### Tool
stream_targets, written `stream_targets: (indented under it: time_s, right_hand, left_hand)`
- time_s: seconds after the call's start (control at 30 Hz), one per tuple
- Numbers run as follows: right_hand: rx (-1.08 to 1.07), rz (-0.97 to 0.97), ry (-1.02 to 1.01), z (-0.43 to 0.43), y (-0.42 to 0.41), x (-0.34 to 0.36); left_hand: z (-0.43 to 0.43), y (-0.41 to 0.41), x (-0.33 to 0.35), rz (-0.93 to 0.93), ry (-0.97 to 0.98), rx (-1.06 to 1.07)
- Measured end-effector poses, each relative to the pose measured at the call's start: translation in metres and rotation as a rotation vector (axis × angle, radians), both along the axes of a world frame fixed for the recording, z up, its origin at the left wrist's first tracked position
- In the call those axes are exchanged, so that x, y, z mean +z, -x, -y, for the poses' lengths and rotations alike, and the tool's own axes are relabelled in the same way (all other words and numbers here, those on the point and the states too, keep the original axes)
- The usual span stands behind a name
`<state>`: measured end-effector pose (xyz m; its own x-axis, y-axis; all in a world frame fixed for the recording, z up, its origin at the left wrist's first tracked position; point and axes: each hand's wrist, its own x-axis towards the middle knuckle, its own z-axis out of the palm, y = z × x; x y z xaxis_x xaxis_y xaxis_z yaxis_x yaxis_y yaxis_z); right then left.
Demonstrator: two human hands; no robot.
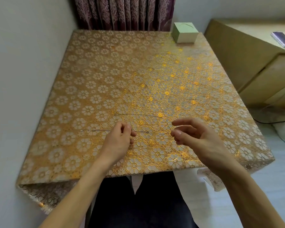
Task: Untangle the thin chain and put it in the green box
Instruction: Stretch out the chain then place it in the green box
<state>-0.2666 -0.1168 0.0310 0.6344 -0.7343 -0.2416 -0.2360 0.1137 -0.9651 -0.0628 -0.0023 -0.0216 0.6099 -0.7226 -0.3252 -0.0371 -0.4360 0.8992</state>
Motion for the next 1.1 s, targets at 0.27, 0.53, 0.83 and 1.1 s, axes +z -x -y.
stream_targets:
  time_s: [0.27,0.53,0.83,1.1]
  right_hand:
    - [0.149,-0.071,0.113,-0.003,-0.008,0.024]
    - [0.167,-0.074,0.198,-0.007,0.001,0.039]
    - [0.090,-0.233,0.411,0.000,0.049,0.022]
    - [-0.135,-0.111,0.336,0.006,0.082,0.008]
  left_hand:
    - [-0.004,0.007,0.033,0.258,0.062,-0.332]
    - [0.005,0.024,0.046,-0.042,0.254,-0.471]
    - [-0.014,0.010,0.029,-0.380,0.244,-0.365]
    - [-0.009,0.003,0.025,-0.344,0.110,-0.438]
